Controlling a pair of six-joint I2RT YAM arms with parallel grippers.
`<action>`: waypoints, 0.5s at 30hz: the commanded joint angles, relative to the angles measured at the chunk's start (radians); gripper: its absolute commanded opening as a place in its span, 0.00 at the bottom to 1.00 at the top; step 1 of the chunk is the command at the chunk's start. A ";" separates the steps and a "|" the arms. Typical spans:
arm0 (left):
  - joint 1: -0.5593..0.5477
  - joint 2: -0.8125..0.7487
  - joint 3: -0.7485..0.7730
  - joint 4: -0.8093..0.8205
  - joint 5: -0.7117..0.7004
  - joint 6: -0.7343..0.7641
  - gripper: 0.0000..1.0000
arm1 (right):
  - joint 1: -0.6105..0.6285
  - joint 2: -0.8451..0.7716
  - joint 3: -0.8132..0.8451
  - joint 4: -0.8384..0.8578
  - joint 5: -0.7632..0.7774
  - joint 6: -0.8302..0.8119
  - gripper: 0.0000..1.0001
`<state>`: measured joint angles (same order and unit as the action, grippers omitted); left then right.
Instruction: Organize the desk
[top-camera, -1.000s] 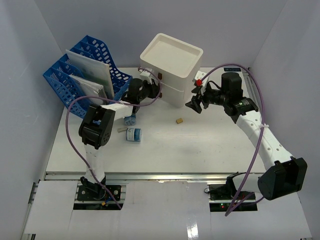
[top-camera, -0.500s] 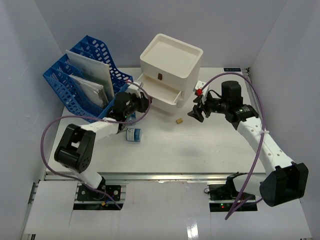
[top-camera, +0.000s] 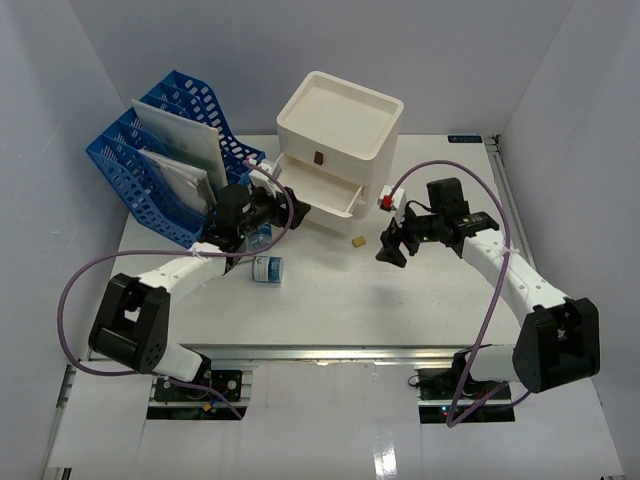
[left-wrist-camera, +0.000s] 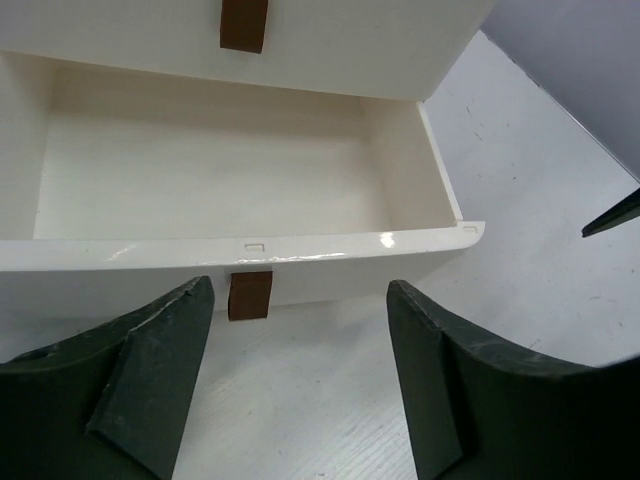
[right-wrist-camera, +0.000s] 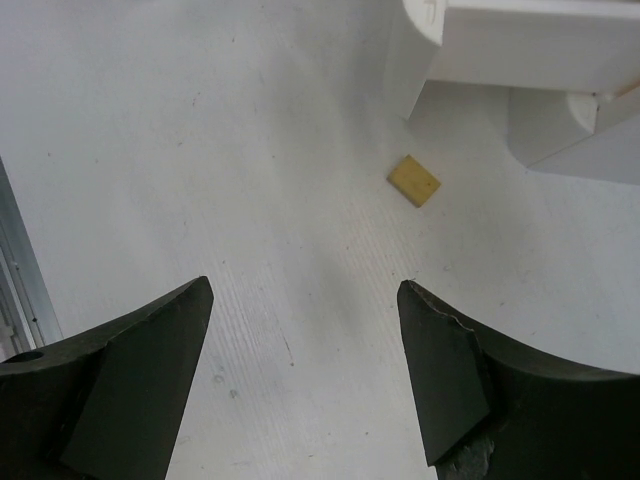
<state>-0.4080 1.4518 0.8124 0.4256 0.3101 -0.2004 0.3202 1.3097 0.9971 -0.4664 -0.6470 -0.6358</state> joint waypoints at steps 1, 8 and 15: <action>0.000 -0.117 0.049 -0.107 0.014 0.050 0.82 | 0.006 0.010 -0.012 0.028 0.019 0.003 0.81; 0.000 -0.308 -0.007 -0.339 -0.014 0.058 0.92 | 0.038 0.056 -0.006 0.055 0.025 0.013 0.81; 0.000 -0.627 -0.192 -0.559 -0.067 -0.035 0.97 | 0.147 0.118 0.025 0.043 0.092 -0.012 0.82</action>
<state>-0.4080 1.0009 0.7393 0.0736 0.2832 -0.1690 0.3993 1.3955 0.9845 -0.4393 -0.5893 -0.6339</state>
